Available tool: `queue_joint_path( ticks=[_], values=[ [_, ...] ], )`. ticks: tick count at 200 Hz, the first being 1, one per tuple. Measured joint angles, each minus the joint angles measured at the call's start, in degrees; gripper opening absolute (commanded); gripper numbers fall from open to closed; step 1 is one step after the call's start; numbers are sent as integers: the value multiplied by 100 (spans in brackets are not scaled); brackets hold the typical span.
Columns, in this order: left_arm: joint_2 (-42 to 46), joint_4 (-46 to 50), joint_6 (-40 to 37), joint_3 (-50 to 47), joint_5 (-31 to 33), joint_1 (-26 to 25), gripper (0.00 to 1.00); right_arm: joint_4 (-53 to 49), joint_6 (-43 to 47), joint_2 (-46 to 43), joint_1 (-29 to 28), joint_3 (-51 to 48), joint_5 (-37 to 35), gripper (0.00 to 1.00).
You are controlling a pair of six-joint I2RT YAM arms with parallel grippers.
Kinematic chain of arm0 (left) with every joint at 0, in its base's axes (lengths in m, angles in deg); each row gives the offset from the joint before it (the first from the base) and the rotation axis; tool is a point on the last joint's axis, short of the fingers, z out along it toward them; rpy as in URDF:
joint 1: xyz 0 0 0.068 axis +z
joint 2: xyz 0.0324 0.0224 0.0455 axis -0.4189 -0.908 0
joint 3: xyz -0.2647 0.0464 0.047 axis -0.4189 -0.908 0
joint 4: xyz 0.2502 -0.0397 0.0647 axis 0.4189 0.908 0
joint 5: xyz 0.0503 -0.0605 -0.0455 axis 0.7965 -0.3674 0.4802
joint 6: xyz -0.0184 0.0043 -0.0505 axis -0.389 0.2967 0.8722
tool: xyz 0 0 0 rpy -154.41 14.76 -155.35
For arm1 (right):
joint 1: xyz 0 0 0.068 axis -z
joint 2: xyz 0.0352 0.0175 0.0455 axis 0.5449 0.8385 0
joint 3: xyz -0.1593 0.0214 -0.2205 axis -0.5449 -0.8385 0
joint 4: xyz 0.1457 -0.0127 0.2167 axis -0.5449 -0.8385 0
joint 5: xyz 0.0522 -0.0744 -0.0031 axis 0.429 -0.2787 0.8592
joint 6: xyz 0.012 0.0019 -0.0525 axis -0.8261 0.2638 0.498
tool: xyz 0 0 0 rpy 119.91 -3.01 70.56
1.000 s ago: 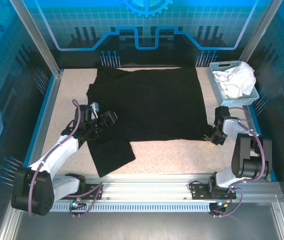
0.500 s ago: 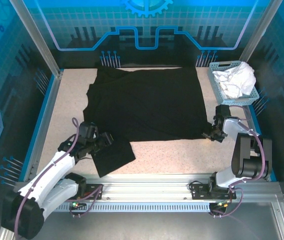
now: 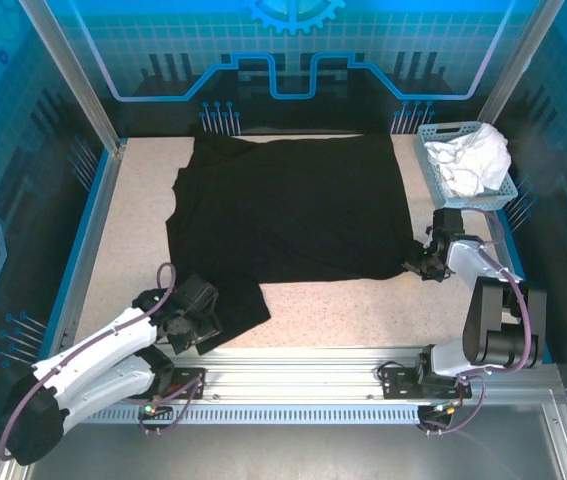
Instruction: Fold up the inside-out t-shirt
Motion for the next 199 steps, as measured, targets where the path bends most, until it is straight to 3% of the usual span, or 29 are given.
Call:
queue_joint_path(
  ticks=[61, 149, 177, 199],
  values=[
    [-671, -118, 52, -118, 50, -168, 40, 7, 0, -26, 0, -13, 87, 0],
    [-595, 173, -129, -114, 254, -168, 0, 42, 2, -94, 0, -55, 87, 0],
    [-380, 48, -175, -118, 229, -125, 0, 44, 0, -131, 48, -210, 140, 0],
    [2, -350, -258, -85, 70, 323, 0, 28, -4, -275, 210, -313, 195, 0]
  ],
)
